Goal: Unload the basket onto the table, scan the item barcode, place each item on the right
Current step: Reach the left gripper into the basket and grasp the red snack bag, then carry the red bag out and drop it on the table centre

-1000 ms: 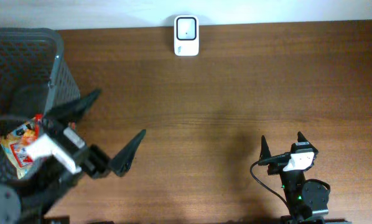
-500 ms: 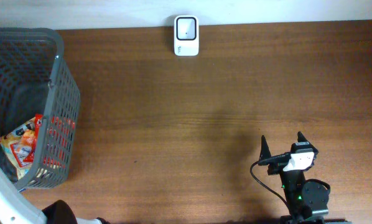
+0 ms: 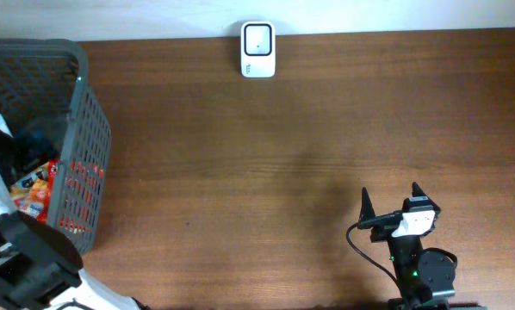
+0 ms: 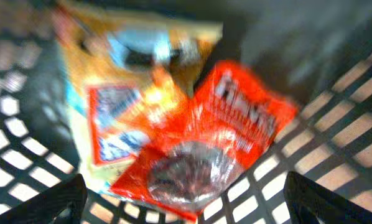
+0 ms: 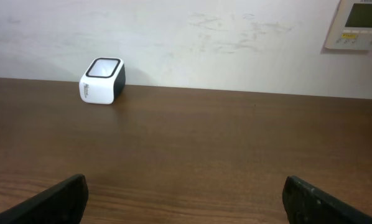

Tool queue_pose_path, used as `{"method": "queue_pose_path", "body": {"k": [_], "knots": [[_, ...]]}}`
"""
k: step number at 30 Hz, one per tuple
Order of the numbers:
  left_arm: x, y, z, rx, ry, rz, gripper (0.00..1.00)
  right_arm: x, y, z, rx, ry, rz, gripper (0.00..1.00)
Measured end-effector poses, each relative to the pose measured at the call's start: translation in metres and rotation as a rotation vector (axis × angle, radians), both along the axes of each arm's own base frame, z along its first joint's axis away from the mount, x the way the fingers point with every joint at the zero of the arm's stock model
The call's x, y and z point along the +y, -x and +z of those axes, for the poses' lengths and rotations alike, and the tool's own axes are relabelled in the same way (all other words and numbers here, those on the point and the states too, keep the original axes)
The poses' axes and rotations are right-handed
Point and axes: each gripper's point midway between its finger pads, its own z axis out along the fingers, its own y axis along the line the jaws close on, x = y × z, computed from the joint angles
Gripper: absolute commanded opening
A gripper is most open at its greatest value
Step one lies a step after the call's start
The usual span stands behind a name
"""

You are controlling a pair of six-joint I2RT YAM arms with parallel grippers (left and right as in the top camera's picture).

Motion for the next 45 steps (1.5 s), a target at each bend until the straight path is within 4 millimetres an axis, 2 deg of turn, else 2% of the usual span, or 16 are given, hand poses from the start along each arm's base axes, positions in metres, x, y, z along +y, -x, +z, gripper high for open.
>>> {"method": "queue_pose_path", "body": {"k": [4,6,9,11,17,18,21,25,26,28,30,35,40,42,44,45], "knots": [[-0.008,0.007,-0.053,0.044,0.046,-0.005,0.98,0.000,0.000,0.000,0.000,0.000,0.000,0.99],[-0.010,0.005,-0.074,0.031,0.058,-0.006,0.72,0.000,0.000,0.000,-0.001,0.000,0.000,0.99],[-0.014,0.003,-0.087,0.010,0.078,-0.012,0.58,0.000,0.000,0.000,0.000,-0.001,0.000,0.98],[-0.016,0.002,-0.090,0.003,0.090,-0.016,0.00,0.000,0.000,0.000,0.000,0.000,0.000,0.99],[-0.022,0.000,-0.069,0.037,0.149,-0.026,0.00,0.000,0.000,0.000,0.000,0.000,0.000,0.99],[-0.017,-0.007,-0.051,0.021,0.138,-0.027,0.00,0.000,0.000,0.000,-0.002,-0.001,0.000,0.99],[0.006,-0.049,0.055,-0.214,0.007,-0.043,0.00,0.000,0.000,0.001,-0.002,0.000,0.000,0.99],[-0.002,-0.071,0.236,-0.702,-0.202,-0.106,0.00,0.000,0.000,0.000,0.000,0.000,0.000,0.99],[-0.027,-0.065,0.291,-0.890,-0.217,-0.175,0.00,0.000,0.000,0.000,0.000,0.000,0.000,0.99],[-0.086,-0.043,0.363,-1.150,-0.175,-0.302,0.00,0.000,0.000,0.000,0.000,0.000,0.000,0.99],[-0.155,-0.037,0.383,-1.245,-0.015,-0.440,0.00,0.000,0.000,0.000,0.000,0.000,0.000,0.99],[-0.287,-0.087,0.308,-0.987,0.313,-0.677,0.00,0.000,0.000,0.000,0.000,0.000,0.000,0.99],[-0.392,-0.149,0.140,-0.530,0.310,-0.813,0.00,0.000,0.000,0.000,-0.001,0.000,0.000,0.99],[-0.454,-0.171,0.031,-0.355,0.309,-0.918,0.00,0.000,0.000,0.000,-0.001,-0.001,0.000,0.99],[-0.488,-0.177,-0.034,-0.287,0.303,-1.018,0.00,0.000,0.000,0.000,0.000,0.000,0.000,0.99],[-0.502,-0.171,-0.069,-0.224,0.305,-1.055,0.24,0.000,0.000,0.000,0.000,0.000,0.000,0.98]]}}
